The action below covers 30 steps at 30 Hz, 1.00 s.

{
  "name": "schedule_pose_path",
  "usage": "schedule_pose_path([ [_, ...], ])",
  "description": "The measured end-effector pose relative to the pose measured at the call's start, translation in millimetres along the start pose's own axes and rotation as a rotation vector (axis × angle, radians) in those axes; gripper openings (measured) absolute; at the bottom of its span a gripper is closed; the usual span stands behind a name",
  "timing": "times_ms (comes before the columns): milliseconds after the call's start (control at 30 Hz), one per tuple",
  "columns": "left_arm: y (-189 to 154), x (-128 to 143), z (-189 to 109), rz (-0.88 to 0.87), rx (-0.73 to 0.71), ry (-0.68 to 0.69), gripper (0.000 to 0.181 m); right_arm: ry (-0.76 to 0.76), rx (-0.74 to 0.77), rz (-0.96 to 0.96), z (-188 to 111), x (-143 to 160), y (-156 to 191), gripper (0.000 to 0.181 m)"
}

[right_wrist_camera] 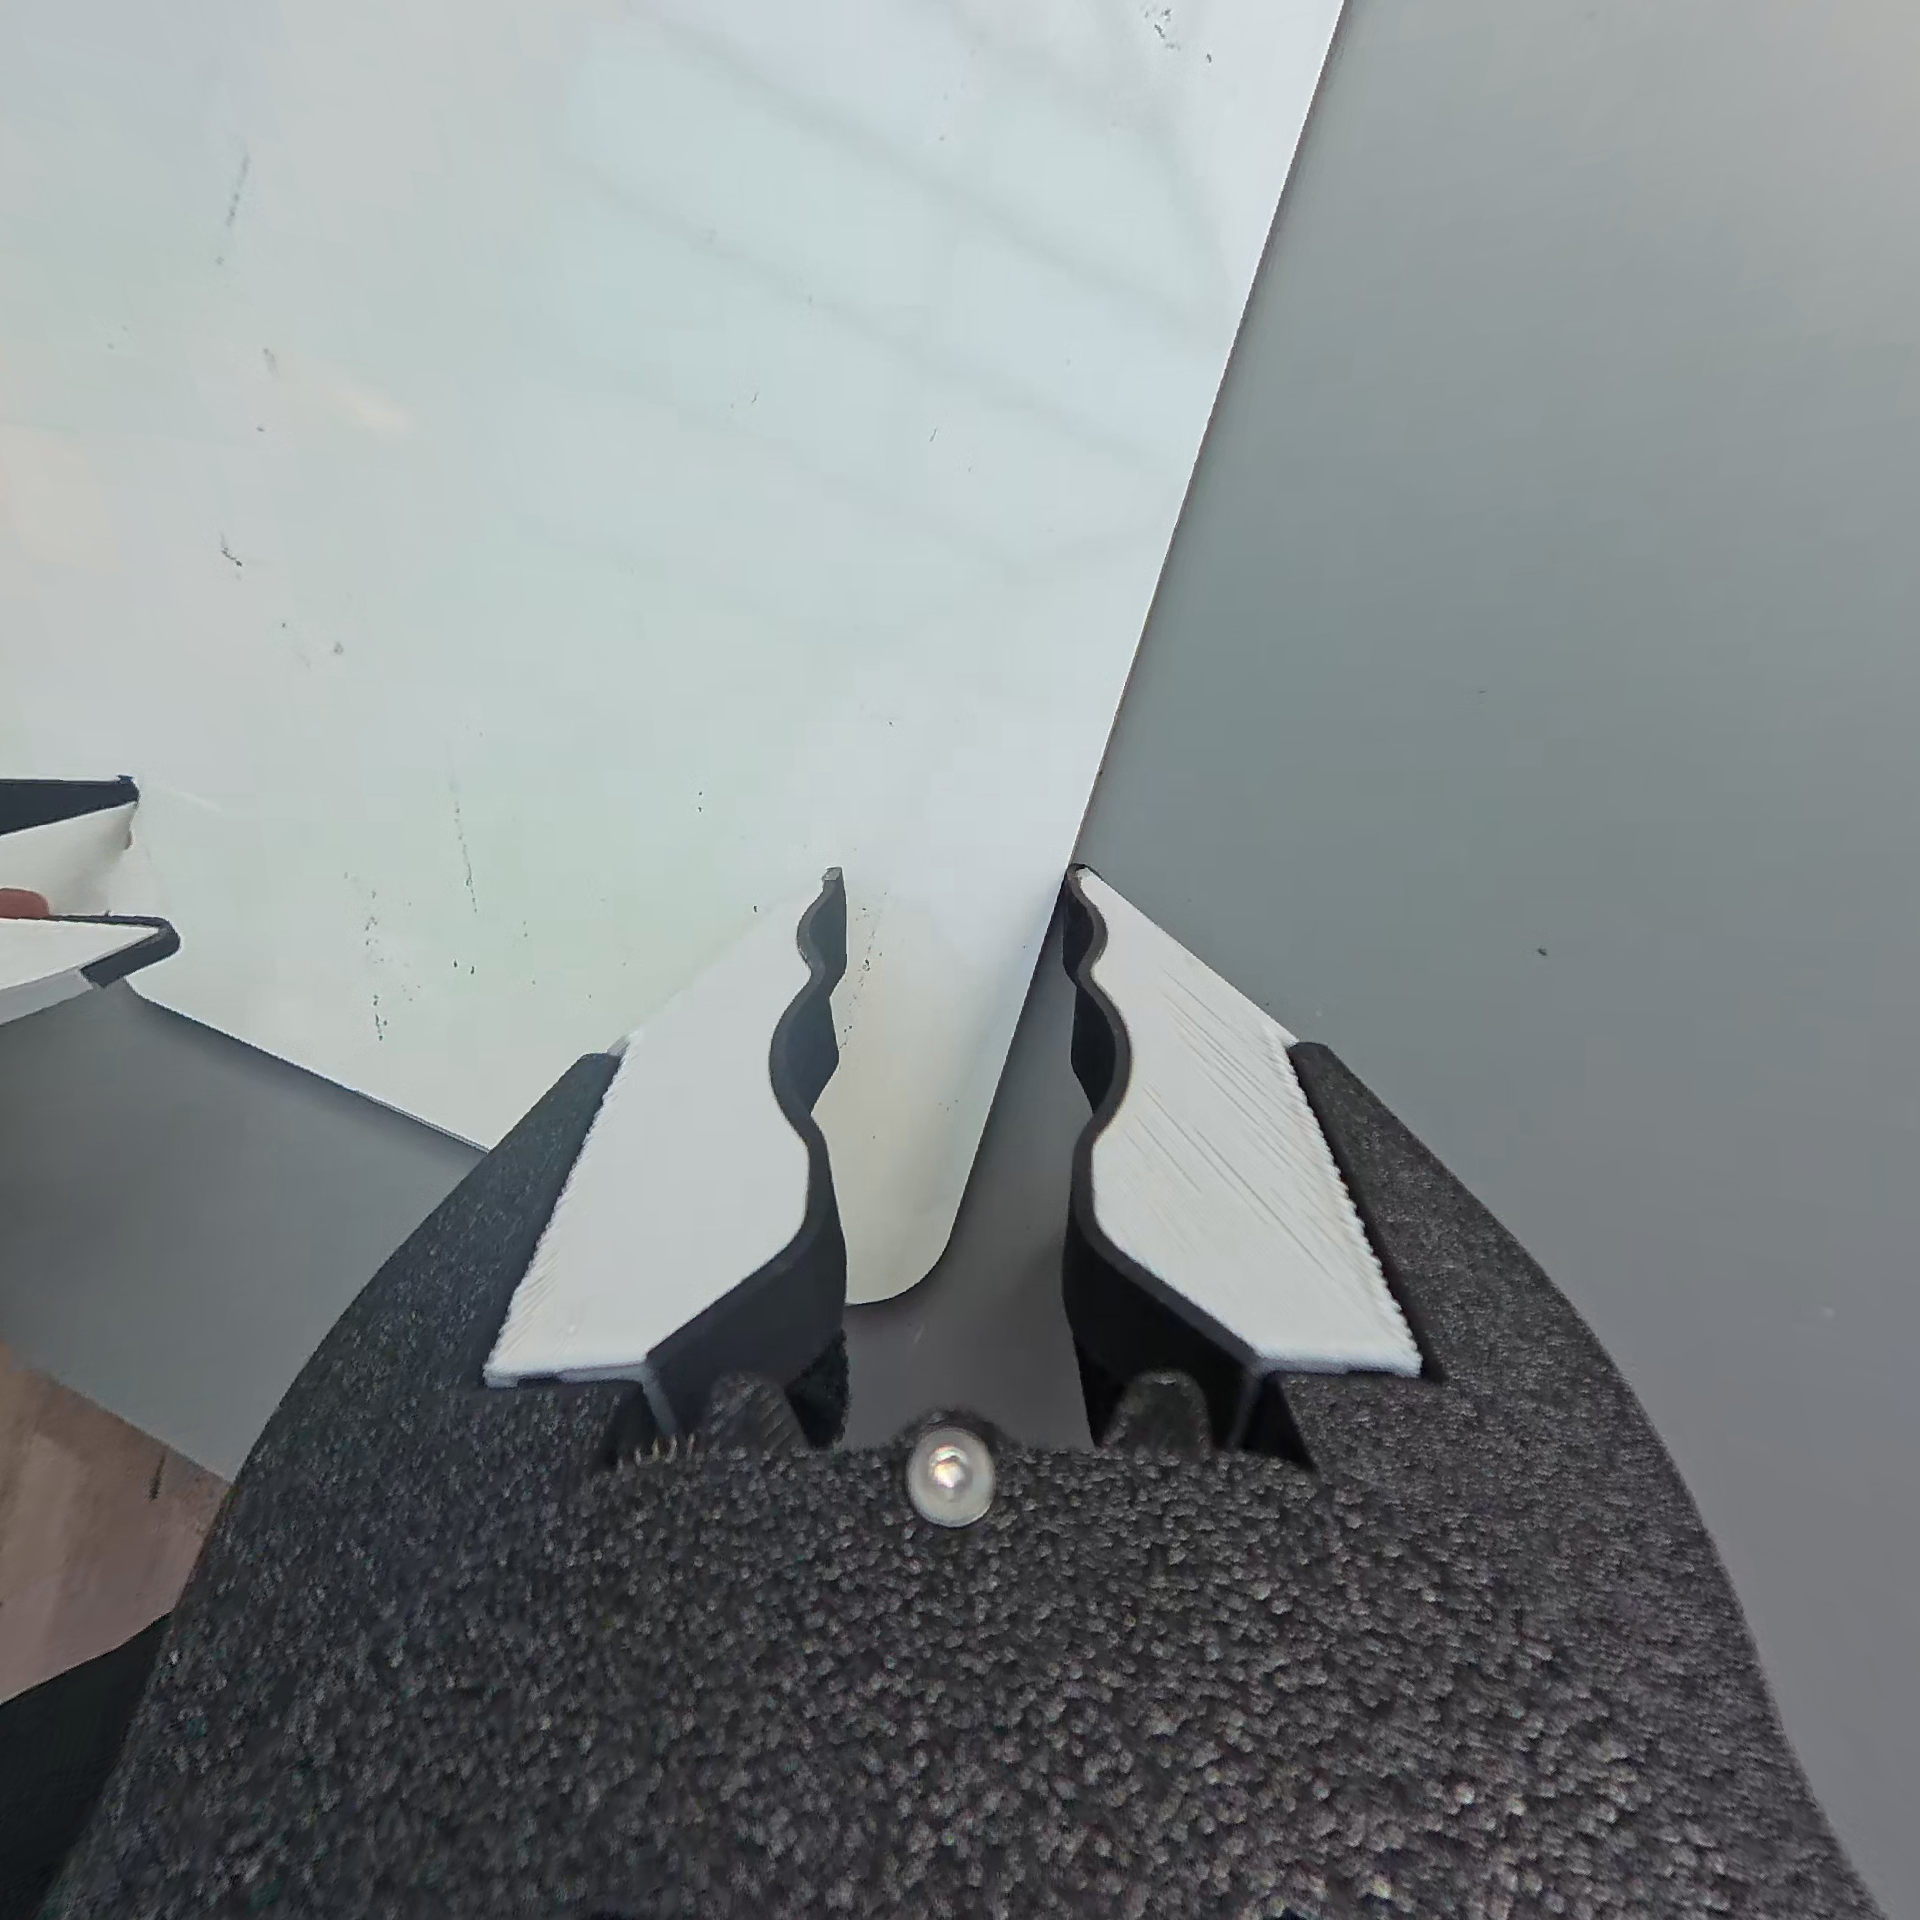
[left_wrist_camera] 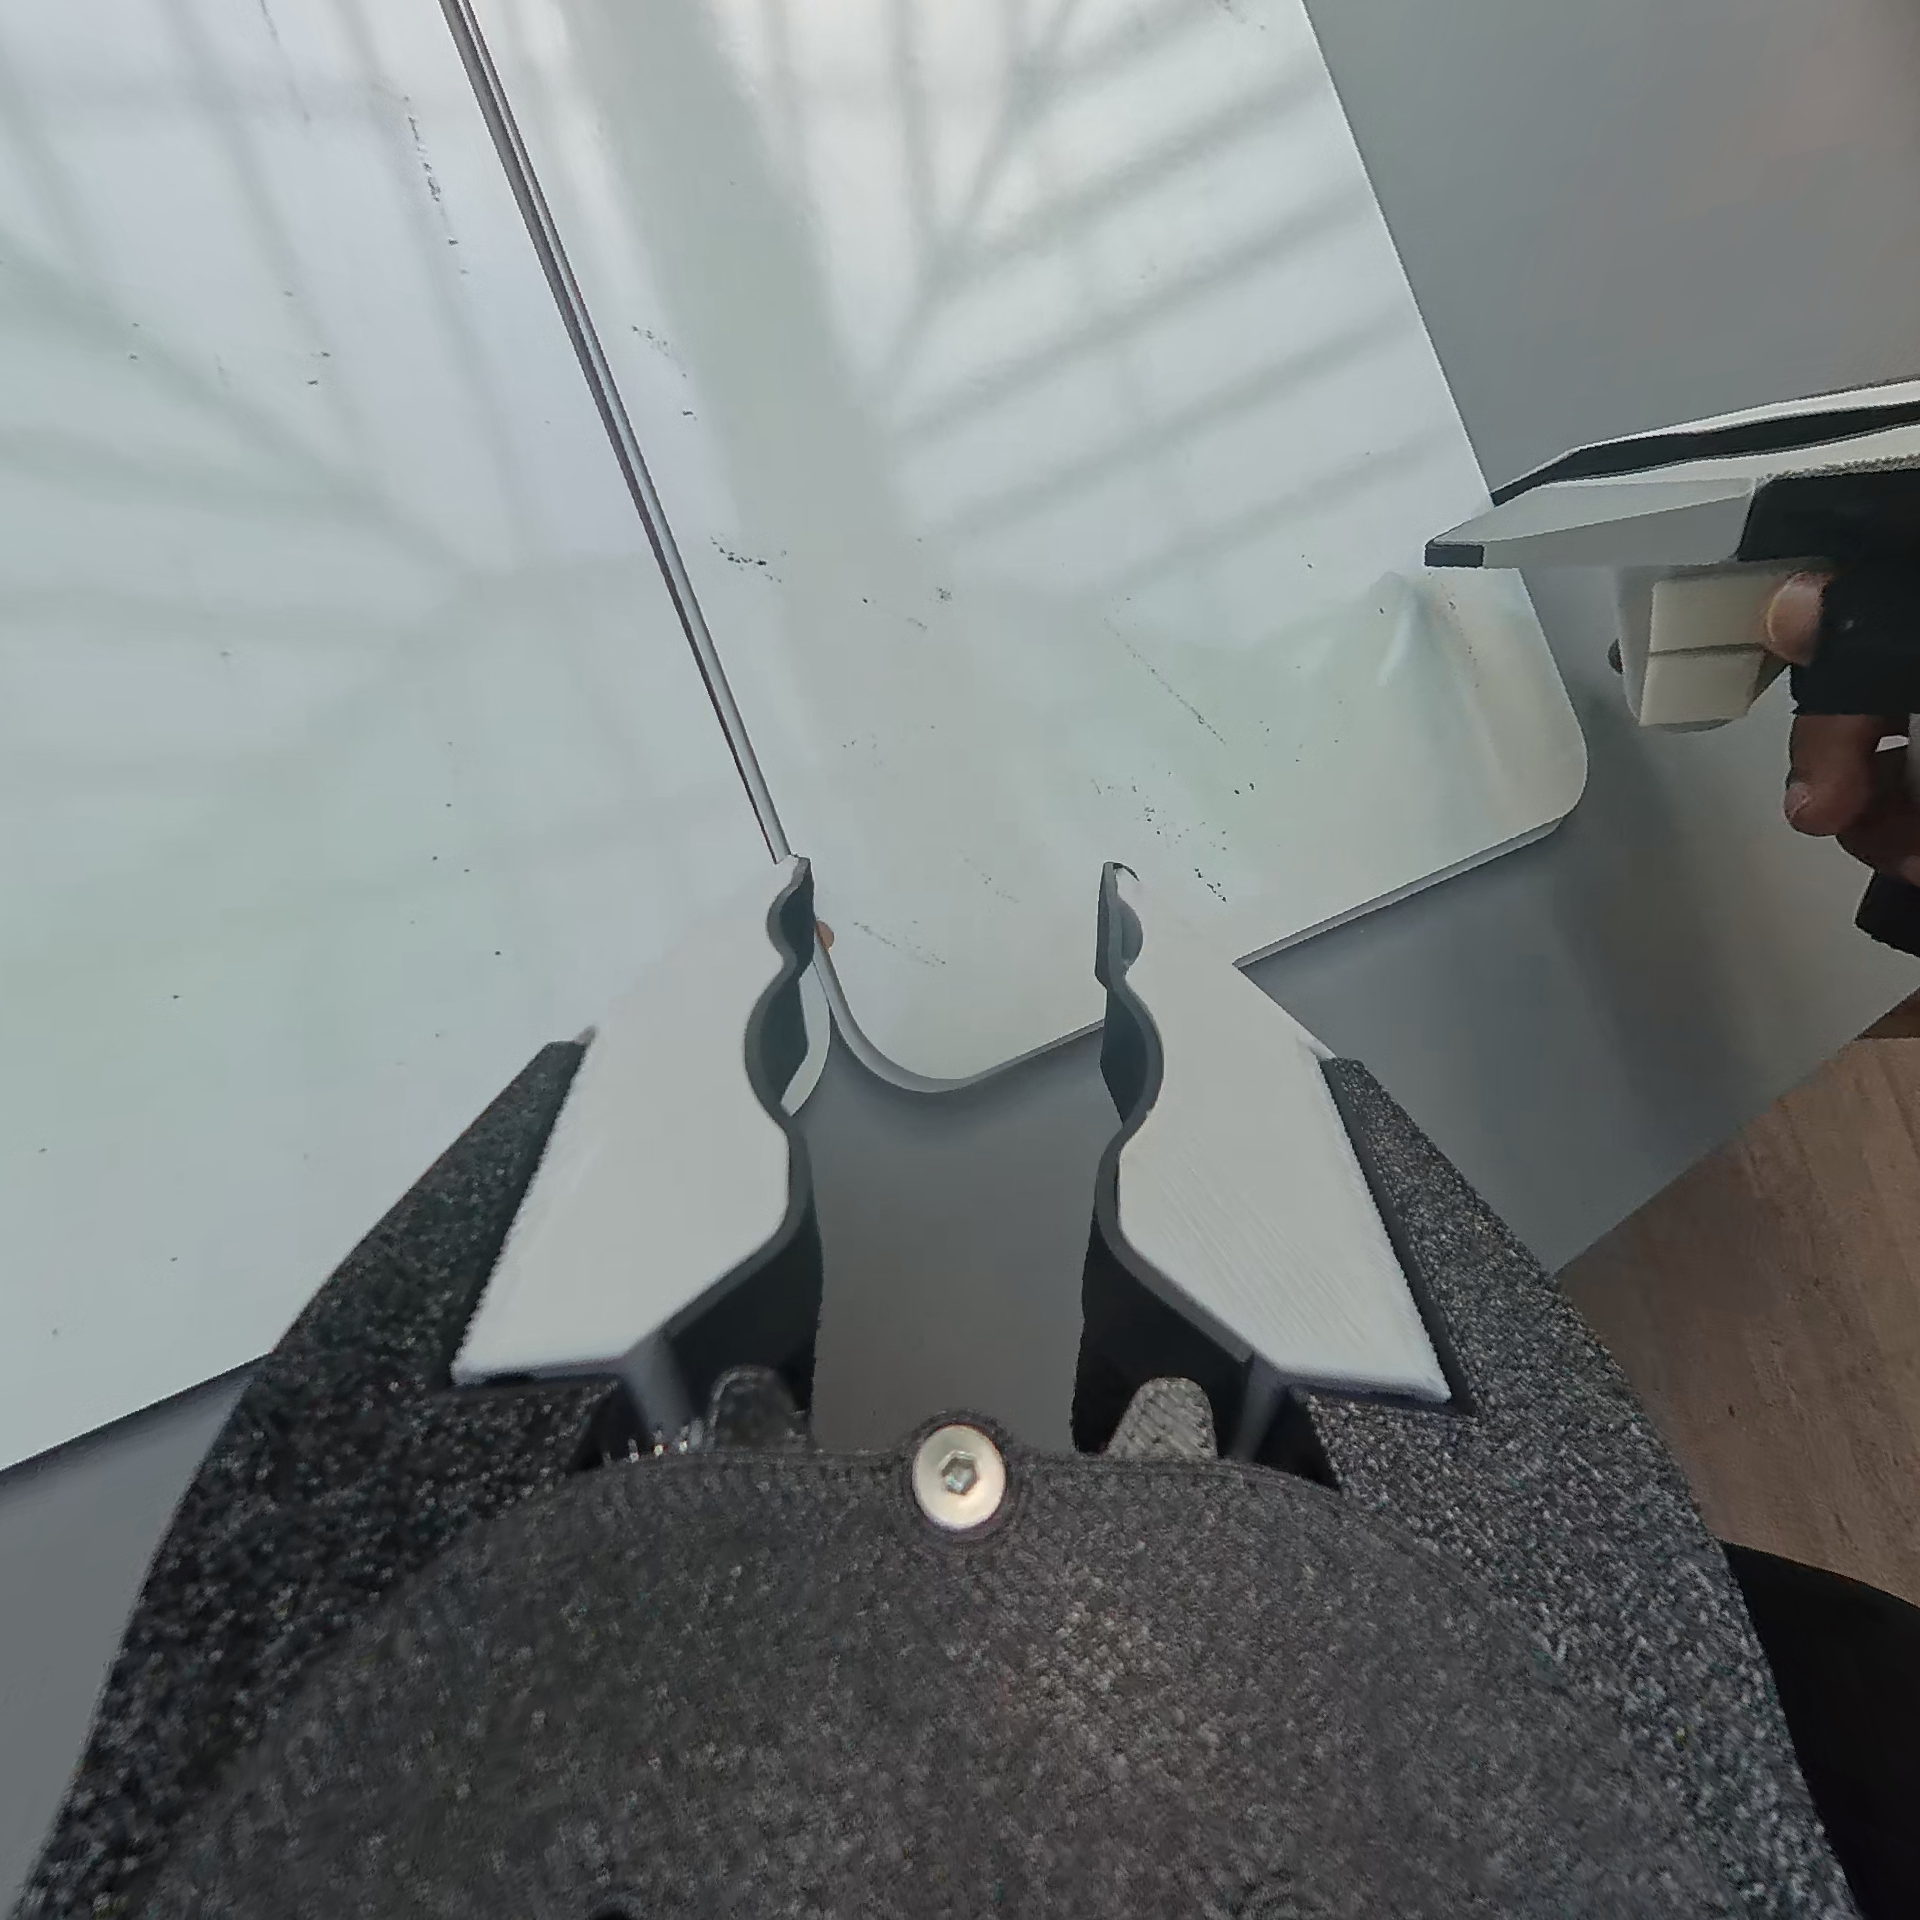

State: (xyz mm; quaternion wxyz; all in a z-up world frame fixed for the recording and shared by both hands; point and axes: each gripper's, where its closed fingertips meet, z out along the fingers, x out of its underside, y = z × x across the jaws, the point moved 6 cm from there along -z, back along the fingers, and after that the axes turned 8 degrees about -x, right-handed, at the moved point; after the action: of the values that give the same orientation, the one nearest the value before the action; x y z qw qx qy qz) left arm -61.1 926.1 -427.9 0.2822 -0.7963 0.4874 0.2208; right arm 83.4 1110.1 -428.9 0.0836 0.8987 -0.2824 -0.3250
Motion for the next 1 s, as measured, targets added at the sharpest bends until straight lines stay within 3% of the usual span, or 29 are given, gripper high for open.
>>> schedule_pose_path([
  [400,3.6,-7.1,-2.5,-0.005,0.003,0.023,0.06,0.01,-0.016,-0.012,-0.1,-1.2,-1.1,0.042],
  [467,11.1,-31.0,-2.7,0.025,-0.012,-0.042,0.059,0.01,-0.028,-0.011,-1.1,-2.9,-1.4,0.045],
  [533,23.6,-71.5,9.3,0.092,-0.008,-0.098,0.06,-0.009,-0.024,0.017,-9.4,-3.5,-0.6,0.053],
  [633,52.2,-141.4,51.0,0.155,0.021,-0.09,0.066,-0.062,0.011,0.12,-33.0,14.6,5.9,0.071],
  [733,75.8,-188.8,100.5,0.279,0.073,-0.025,0.068,-0.101,0.093,0.188,-49.4,44.7,14.2,0.086],
  [867,87.5,-212.7,143.0,0.454,0.156,0.108,0.068,-0.103,0.152,0.257,-41.3,63.3,32.4,0.089],
  [1000,87.8,-219.0,156.6,0.492,0.217,0.208,0.064,-0.145,0.214,0.336,-28.5,64.8,48.2,0.082],
])
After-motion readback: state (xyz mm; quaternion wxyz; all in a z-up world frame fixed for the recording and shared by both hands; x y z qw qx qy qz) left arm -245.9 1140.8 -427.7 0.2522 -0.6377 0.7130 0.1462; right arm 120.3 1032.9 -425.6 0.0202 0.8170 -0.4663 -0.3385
